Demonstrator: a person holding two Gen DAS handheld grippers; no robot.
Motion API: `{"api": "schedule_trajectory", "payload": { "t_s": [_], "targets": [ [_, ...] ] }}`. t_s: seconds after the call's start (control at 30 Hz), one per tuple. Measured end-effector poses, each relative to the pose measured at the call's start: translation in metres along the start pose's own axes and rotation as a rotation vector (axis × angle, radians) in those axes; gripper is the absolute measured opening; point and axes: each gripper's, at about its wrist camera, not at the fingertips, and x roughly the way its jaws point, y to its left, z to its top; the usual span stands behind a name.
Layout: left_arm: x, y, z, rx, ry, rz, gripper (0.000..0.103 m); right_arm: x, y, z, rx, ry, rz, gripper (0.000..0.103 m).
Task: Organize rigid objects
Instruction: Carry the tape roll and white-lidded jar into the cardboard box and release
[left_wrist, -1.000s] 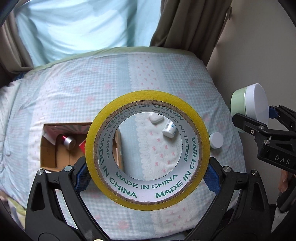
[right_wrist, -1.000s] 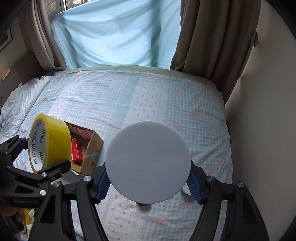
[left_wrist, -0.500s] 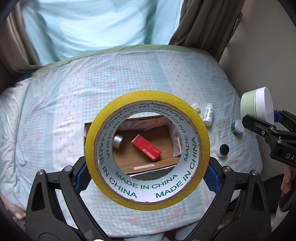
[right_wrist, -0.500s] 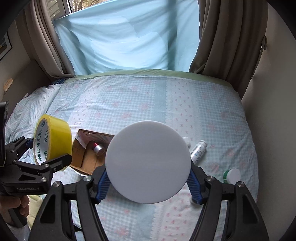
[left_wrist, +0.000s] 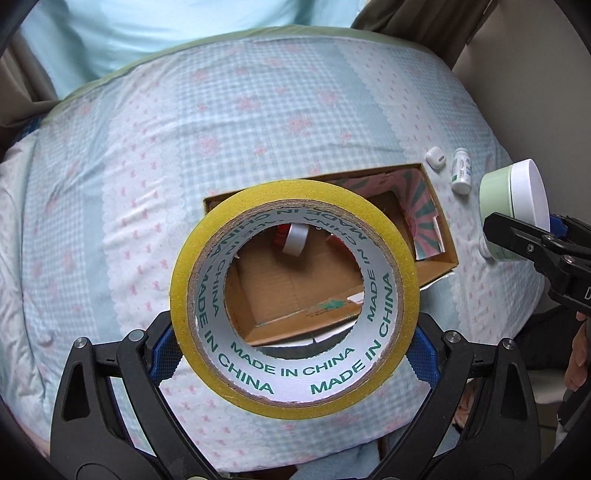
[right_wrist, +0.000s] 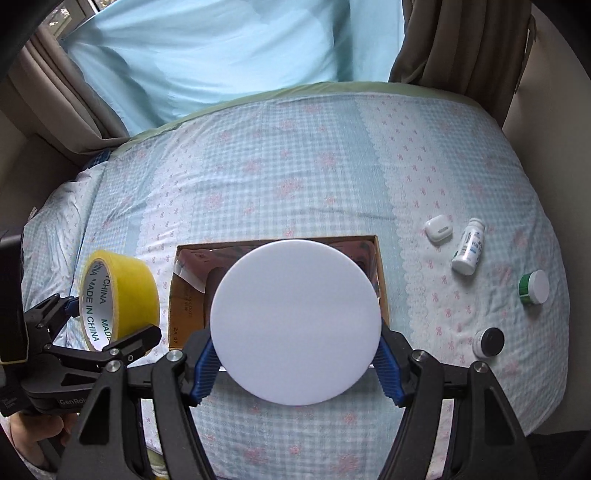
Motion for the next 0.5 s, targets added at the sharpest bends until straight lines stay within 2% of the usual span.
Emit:
{"api": "schedule_trajectory", "payload": {
  "t_s": [0.2,0.5],
  "targets": [
    [0.053,0.003,-0.001,0.029,0.075,-0.004,0.096,0.054,-0.018,0.001,0.136,0.112,-0.003,0.066],
    [0.136,-0.005,-0.004,0.035,0.119,0.033,0.096,0.132,-0.026,-0.004,0.105,0.188,-0.006,0.066]
  ]
}}
